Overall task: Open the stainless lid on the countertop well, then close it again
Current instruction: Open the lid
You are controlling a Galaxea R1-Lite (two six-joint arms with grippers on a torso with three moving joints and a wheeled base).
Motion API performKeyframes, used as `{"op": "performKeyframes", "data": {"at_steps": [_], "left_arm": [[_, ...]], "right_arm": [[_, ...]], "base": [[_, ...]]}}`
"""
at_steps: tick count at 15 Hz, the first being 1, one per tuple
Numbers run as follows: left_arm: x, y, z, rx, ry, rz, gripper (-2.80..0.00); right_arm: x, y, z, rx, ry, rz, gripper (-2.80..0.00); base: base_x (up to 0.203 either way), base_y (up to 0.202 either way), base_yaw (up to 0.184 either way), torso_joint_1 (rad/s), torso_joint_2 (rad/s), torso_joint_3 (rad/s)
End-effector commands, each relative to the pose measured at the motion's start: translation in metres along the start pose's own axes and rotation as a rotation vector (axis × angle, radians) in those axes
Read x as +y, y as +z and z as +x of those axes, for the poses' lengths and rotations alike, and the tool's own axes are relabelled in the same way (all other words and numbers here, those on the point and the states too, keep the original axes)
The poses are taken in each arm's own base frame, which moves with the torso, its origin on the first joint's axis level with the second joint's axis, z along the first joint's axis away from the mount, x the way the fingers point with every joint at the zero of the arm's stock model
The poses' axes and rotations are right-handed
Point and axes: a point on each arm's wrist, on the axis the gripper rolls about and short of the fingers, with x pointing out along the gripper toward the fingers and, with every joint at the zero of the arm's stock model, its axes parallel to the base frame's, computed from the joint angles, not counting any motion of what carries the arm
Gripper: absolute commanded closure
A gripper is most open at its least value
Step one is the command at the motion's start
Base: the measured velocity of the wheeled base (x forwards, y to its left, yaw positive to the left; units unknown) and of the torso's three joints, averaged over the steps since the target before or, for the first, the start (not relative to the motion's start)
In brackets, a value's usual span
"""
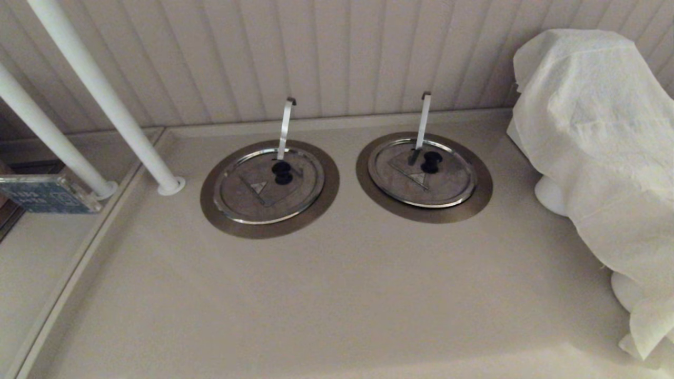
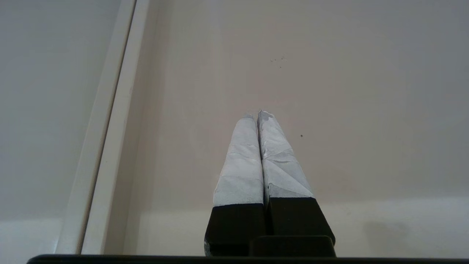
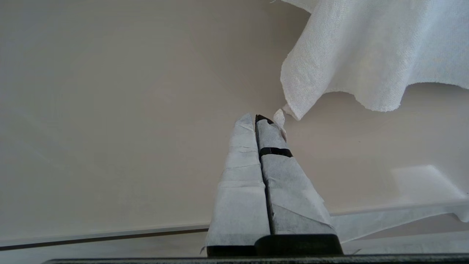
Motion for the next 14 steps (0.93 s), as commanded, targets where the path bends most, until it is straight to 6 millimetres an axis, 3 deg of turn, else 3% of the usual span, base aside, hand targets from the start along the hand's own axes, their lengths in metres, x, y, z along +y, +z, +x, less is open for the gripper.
{"op": "performKeyframes", "data": {"at_steps": [1, 6, 9, 12, 14], "left_arm": [[0.000, 0.000, 0.000, -0.001, 0.000, 0.000, 0.00], [0.000, 0.000, 0.000, 0.000, 0.001, 0.000, 0.00], [0.000, 0.000, 0.000, 0.000, 0.001, 0.000, 0.00], [0.000, 0.000, 0.000, 0.000, 0.001, 0.000, 0.00], [0.000, 0.000, 0.000, 0.000, 0.001, 0.000, 0.00]], "right_arm": [[0.000, 0.000, 0.000, 0.001, 0.000, 0.000, 0.00], [0.000, 0.006, -0.001, -0.034, -0.002, -0.033, 0.00], [0.000, 0.049, -0.012, -0.136, 0.003, -0.029, 0.00], [0.000, 0.096, -0.001, -0.083, 0.009, -0.001, 0.00], [0.000, 0.125, 0.018, -0.028, 0.011, 0.014, 0.00]], "base": [[0.000, 0.000, 0.000, 0.000, 0.00, 0.000], [0.000, 0.000, 0.000, 0.000, 0.00, 0.000], [0.000, 0.000, 0.000, 0.000, 0.00, 0.000], [0.000, 0.000, 0.000, 0.000, 0.00, 0.000], [0.000, 0.000, 0.000, 0.000, 0.00, 0.000]]}}
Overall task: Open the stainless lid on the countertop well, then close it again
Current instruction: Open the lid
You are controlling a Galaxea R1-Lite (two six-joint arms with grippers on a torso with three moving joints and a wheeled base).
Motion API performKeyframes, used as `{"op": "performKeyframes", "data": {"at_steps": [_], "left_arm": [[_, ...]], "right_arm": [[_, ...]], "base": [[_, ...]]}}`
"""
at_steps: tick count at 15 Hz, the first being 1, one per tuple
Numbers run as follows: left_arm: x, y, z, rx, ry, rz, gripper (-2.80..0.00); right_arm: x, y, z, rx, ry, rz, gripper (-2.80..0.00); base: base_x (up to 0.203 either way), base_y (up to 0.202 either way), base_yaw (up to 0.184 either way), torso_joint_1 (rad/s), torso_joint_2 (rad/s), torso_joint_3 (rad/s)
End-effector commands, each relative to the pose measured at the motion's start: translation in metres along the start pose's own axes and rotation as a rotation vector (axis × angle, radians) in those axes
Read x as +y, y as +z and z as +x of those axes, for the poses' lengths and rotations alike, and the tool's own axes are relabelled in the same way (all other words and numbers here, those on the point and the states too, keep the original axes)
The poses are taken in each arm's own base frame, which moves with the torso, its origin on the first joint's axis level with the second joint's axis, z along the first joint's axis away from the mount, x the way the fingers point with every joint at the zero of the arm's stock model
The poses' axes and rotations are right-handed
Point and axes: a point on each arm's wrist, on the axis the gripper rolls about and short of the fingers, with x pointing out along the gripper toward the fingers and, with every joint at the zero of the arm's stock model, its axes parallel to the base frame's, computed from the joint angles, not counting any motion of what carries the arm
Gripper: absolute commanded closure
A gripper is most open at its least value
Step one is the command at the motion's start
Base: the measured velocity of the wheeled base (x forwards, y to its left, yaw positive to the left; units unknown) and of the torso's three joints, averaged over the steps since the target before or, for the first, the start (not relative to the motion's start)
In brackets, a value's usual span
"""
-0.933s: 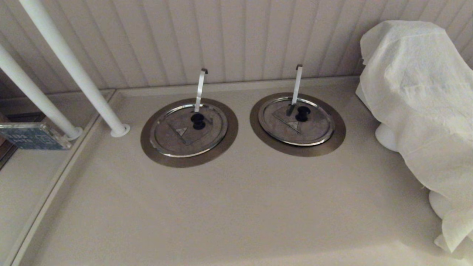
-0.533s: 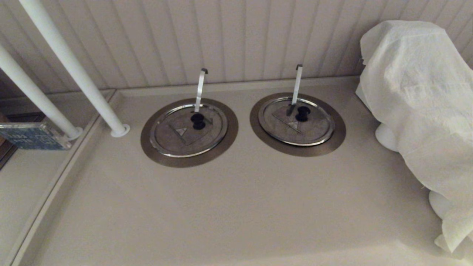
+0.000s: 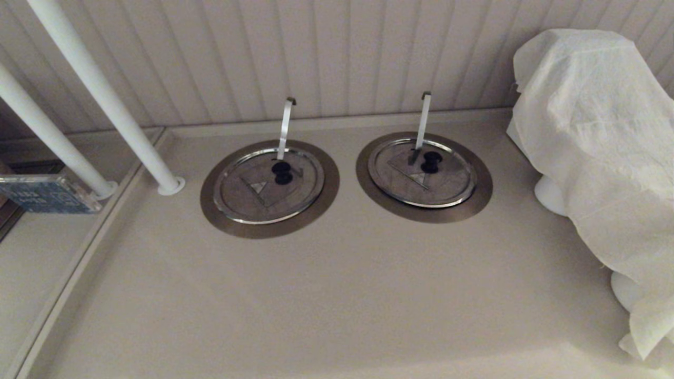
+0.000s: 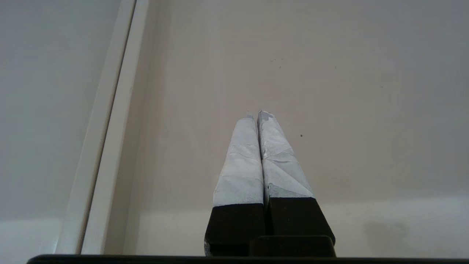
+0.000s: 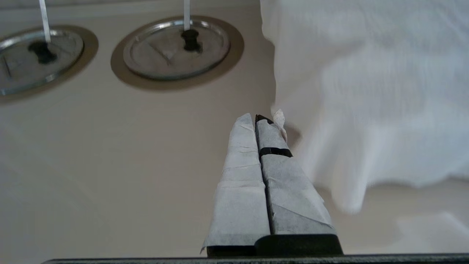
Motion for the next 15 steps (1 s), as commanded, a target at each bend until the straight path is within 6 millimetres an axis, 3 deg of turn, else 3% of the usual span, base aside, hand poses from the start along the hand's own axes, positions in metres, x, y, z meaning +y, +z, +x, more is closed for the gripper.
{"op": "performKeyframes", "data": {"at_steps": [1, 4, 7, 12, 15], "left_arm": [[0.000, 0.000, 0.000, 0.001, 0.001, 0.000, 0.00], [0.000, 0.000, 0.000, 0.001, -0.001, 0.000, 0.00], [0.000, 0.000, 0.000, 0.001, 0.001, 0.000, 0.00], [0.000, 0.000, 0.000, 0.001, 0.001, 0.000, 0.00], [0.000, 0.000, 0.000, 0.000, 0.000, 0.000, 0.00]], "right_arm": [[0.000, 0.023, 0.035, 0.117, 0.004, 0.006, 0.00], [0.001, 0.052, 0.091, 0.229, 0.062, 0.018, 0.00], [0.009, 0.067, 0.165, 0.360, 0.157, 0.036, 0.00], [0.046, 0.050, 0.284, 0.562, 0.267, 0.055, 0.00], [0.068, 0.031, 0.336, 0.584, 0.217, 0.028, 0.00]], "base": [[0.000, 0.000, 0.000, 0.000, 0.00, 0.000], [0.000, 0.000, 0.000, 0.000, 0.00, 0.000], [0.000, 0.000, 0.000, 0.000, 0.00, 0.000], [0.000, 0.000, 0.000, 0.000, 0.00, 0.000], [0.000, 0.000, 0.000, 0.000, 0.00, 0.000]]}}
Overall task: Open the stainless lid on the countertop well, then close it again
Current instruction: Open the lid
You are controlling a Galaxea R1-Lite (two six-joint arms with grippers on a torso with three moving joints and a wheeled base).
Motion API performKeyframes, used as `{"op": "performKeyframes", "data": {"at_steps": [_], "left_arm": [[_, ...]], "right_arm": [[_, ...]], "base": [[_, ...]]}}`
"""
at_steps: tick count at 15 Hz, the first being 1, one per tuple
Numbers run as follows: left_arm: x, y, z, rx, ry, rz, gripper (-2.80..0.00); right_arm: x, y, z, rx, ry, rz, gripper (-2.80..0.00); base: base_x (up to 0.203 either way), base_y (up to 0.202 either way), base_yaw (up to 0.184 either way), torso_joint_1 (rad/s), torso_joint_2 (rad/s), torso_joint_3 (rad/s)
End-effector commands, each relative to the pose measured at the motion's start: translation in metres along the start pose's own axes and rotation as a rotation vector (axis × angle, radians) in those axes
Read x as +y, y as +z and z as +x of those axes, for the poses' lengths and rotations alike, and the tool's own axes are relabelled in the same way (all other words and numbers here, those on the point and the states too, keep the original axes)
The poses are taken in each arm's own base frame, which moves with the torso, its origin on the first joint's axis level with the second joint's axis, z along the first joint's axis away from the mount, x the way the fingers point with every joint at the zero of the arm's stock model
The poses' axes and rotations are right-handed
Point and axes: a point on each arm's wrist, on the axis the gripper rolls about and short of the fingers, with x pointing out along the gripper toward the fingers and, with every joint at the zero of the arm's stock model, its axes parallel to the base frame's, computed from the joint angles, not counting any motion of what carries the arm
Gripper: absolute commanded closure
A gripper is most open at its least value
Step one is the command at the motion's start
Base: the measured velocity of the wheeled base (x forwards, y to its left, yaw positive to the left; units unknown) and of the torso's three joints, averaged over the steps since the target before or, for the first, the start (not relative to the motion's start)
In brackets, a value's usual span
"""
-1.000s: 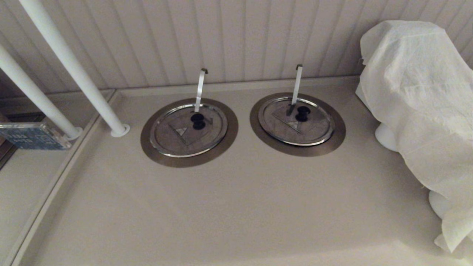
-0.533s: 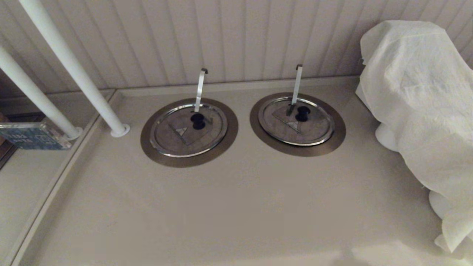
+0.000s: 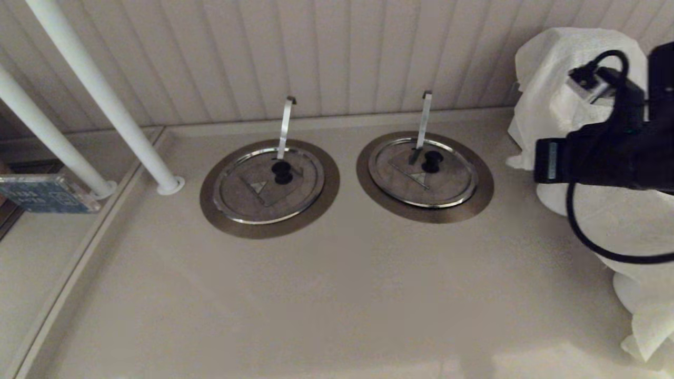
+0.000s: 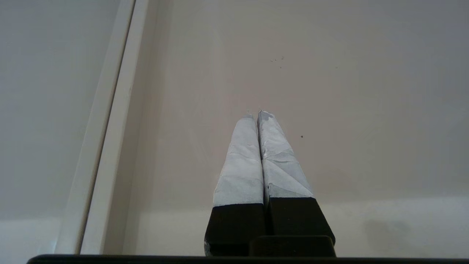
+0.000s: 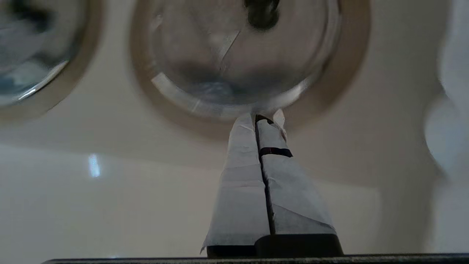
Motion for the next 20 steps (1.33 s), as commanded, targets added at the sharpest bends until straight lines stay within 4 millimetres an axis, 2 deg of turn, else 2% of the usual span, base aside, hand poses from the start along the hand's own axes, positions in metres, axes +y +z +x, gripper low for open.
{"op": "performKeyframes", "data": {"at_steps": [1, 3, 4, 5, 6, 9, 12, 16, 20], "left_arm": [[0.000, 0.000, 0.000, 0.001, 0.001, 0.000, 0.00], [0.000, 0.000, 0.000, 0.001, 0.001, 0.000, 0.00], [0.000, 0.000, 0.000, 0.001, 0.001, 0.000, 0.00], [0.000, 0.000, 0.000, 0.000, 0.000, 0.000, 0.00], [0.000, 0.000, 0.000, 0.001, 0.001, 0.000, 0.00], [0.000, 0.000, 0.000, 0.001, 0.001, 0.000, 0.00], [0.000, 0.000, 0.000, -0.001, -0.001, 0.000, 0.00], [0.000, 0.000, 0.000, 0.001, 0.000, 0.000, 0.00], [0.000, 0.000, 0.000, -0.001, 0.001, 0.000, 0.00]], "right_arm": [[0.004, -0.012, 0.068, 0.060, -0.068, -0.014, 0.00], [0.008, -0.007, 0.110, -0.103, -0.157, -0.028, 0.00], [0.009, -0.009, 0.124, -0.151, -0.178, -0.028, 0.00], [0.009, -0.015, 0.137, -0.158, -0.207, -0.026, -2.80], [0.009, -0.018, 0.148, -0.175, -0.221, -0.018, -2.80], [0.001, 0.015, 0.153, -0.330, -0.215, 0.004, -2.80], [0.008, -0.002, 0.172, -0.291, -0.195, -0.004, -2.80], [0.030, -0.030, 0.201, -0.412, -0.171, -0.037, -2.80], [0.033, -0.037, 0.203, -0.419, -0.181, -0.059, -2.80]], "base": [[0.000, 0.000, 0.000, 0.000, 0.00, 0.000], [0.000, 0.000, 0.000, 0.000, 0.00, 0.000], [0.000, 0.000, 0.000, 0.000, 0.00, 0.000], [0.000, 0.000, 0.000, 0.000, 0.00, 0.000], [0.000, 0.000, 0.000, 0.000, 0.00, 0.000], [0.000, 0.000, 0.000, 0.000, 0.00, 0.000], [0.000, 0.000, 0.000, 0.000, 0.00, 0.000], [0.000, 0.000, 0.000, 0.000, 0.00, 0.000], [0.000, 0.000, 0.000, 0.000, 0.00, 0.000]]}}
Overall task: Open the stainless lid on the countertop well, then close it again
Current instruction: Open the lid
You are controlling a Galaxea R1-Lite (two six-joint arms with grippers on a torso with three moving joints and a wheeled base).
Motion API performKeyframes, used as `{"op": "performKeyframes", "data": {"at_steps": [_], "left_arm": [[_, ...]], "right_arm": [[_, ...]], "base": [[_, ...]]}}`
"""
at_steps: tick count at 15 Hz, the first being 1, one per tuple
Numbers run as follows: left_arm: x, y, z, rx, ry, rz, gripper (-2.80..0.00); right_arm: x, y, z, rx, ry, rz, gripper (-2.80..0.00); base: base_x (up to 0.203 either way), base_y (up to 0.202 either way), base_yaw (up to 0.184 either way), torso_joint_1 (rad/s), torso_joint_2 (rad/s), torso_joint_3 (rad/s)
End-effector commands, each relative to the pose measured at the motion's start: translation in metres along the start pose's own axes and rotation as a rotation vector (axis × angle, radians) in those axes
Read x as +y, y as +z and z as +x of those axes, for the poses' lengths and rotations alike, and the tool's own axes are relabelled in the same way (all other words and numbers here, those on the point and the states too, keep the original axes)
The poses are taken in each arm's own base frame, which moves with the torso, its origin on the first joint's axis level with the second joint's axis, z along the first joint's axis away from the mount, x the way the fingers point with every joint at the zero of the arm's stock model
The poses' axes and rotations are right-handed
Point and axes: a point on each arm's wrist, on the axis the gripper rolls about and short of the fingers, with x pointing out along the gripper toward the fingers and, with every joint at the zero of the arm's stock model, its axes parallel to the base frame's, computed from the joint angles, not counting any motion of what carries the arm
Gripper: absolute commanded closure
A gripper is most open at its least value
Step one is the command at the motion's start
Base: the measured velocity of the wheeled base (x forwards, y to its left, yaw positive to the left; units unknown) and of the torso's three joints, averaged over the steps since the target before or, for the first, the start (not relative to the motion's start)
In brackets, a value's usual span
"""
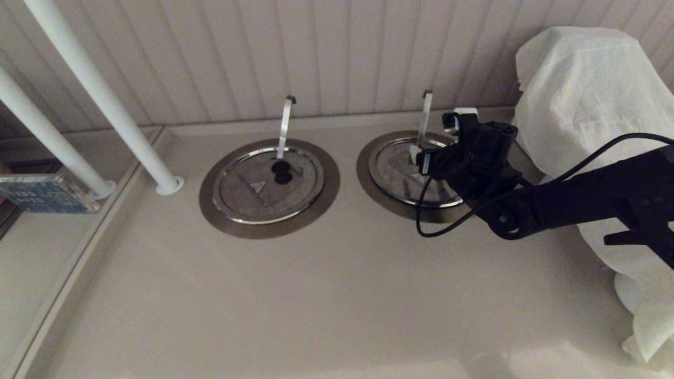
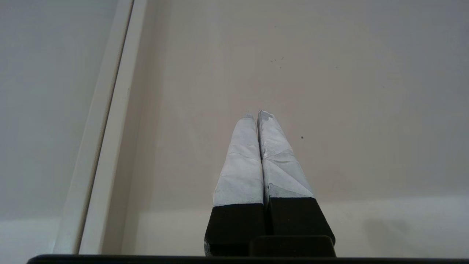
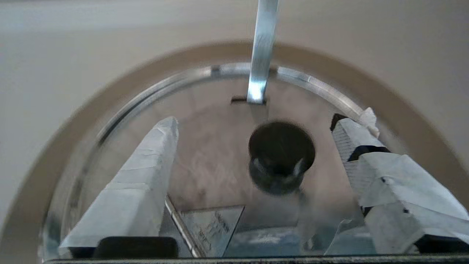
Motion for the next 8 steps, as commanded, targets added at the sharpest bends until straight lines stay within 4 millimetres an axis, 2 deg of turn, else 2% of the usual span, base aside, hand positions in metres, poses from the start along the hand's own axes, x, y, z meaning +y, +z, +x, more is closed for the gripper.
{"op": "performKeyframes", "data": {"at_steps": [1, 8], "left_arm": [[0.000, 0.000, 0.000, 0.001, 0.001, 0.000, 0.00], [0.000, 0.000, 0.000, 0.001, 0.001, 0.000, 0.00]], "right_arm": [[0.001, -0.006, 0.002, 0.009, 0.000, -0.003, -2.80], [-0.008, -0.017, 0.009, 0.030, -0.023, -0.005, -2.80]], "base": [[0.000, 0.000, 0.000, 0.000, 0.00, 0.000], [0.000, 0.000, 0.000, 0.000, 0.00, 0.000]]}}
